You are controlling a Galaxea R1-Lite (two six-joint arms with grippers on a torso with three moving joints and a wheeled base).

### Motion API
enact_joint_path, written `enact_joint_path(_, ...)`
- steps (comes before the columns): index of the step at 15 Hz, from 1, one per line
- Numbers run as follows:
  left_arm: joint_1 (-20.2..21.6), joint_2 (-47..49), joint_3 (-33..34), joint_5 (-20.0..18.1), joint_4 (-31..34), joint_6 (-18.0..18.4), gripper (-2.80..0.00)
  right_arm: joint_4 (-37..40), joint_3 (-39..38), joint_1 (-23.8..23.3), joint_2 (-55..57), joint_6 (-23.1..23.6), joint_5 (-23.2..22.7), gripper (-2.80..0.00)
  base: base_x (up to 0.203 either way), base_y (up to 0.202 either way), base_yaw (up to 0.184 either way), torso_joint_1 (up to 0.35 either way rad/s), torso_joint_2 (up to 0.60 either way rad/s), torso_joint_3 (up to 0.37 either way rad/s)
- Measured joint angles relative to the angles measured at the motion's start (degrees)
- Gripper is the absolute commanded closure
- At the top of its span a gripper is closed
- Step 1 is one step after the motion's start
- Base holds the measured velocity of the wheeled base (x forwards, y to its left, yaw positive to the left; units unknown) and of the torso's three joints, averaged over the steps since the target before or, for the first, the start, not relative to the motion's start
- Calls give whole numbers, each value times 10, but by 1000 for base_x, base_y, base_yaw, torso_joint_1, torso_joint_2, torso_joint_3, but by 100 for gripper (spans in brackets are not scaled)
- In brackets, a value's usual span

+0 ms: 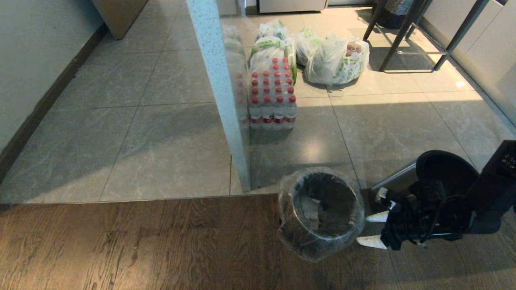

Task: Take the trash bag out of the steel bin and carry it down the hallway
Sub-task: Pick up the trash bag

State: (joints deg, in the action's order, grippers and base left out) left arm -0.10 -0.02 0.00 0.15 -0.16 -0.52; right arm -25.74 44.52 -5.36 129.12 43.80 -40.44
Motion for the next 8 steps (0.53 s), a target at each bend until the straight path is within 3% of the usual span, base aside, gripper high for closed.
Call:
enact_joint_path(6, 0, 0, 0, 0, 0, 0, 0, -23, 26, 2, 27, -5, 1, -280, 0, 0, 0, 0, 0, 0)
enact_joint_path(7, 0, 0, 0, 0, 0, 0, 0, -23, 28, 2, 29, -6, 0, 0, 0, 0, 0, 0, 0, 0)
enact_joint_path(8, 0, 0, 0, 0, 0, 0, 0, -23, 31, 2, 32, -6, 0, 0, 0, 0, 0, 0, 0, 0)
